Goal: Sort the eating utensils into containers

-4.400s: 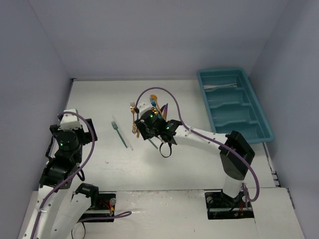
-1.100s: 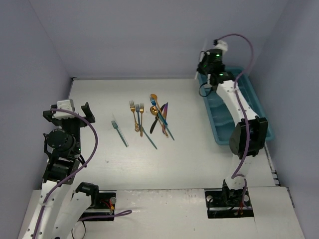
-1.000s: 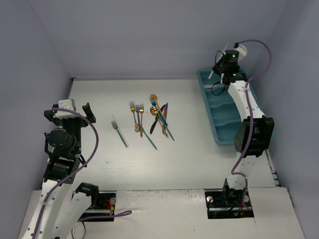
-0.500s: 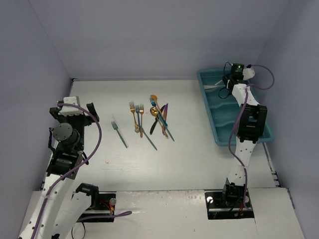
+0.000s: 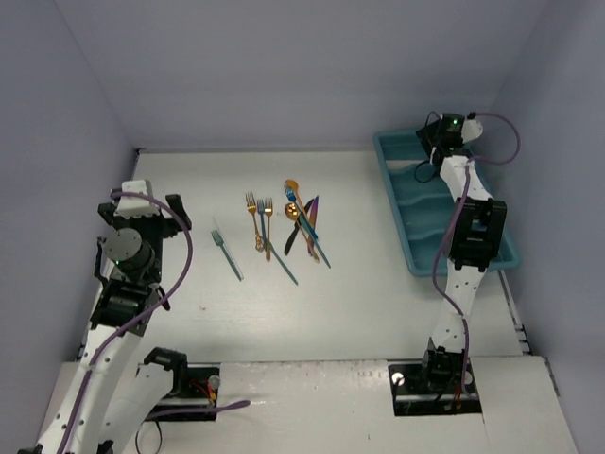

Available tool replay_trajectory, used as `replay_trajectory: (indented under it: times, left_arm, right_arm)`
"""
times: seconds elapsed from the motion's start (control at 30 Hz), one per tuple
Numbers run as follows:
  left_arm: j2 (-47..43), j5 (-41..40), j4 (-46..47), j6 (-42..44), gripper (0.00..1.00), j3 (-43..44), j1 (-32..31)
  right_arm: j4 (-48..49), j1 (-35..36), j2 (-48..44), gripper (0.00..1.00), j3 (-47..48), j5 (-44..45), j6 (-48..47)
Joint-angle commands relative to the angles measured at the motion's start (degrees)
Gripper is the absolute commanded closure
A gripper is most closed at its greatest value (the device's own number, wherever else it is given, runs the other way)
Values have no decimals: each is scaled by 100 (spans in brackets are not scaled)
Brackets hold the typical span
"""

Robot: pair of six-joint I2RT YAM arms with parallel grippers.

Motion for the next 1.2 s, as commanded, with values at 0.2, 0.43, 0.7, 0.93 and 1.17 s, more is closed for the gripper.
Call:
replay_trajectory:
  times: [0.2, 0.43, 0.7, 0.93, 1.17]
  left_arm:
    - [1407, 1017, -2675, -2301, 8, 1686, -157]
    - [2311, 864, -2949, -3677, 6, 1436, -823]
    - [3491, 682, -2501, -4213, 42, 1429, -1065]
    - [4465, 556, -2385, -4210, 49, 1641, -1047]
    - [5315, 486, -2516, -4113, 49, 2000, -855]
  right_arm:
    - [358, 176, -3507, 50, -2495, -689, -1434]
    - [260, 356, -5095, 49, -4340, -695, -1602]
    - [240, 1022, -6078, 48, -6011, -489, -2006]
    - [240, 1041, -6512, 48, -6915, -718, -2289]
    - [240, 1033, -6653, 48, -7126, -780, -2359]
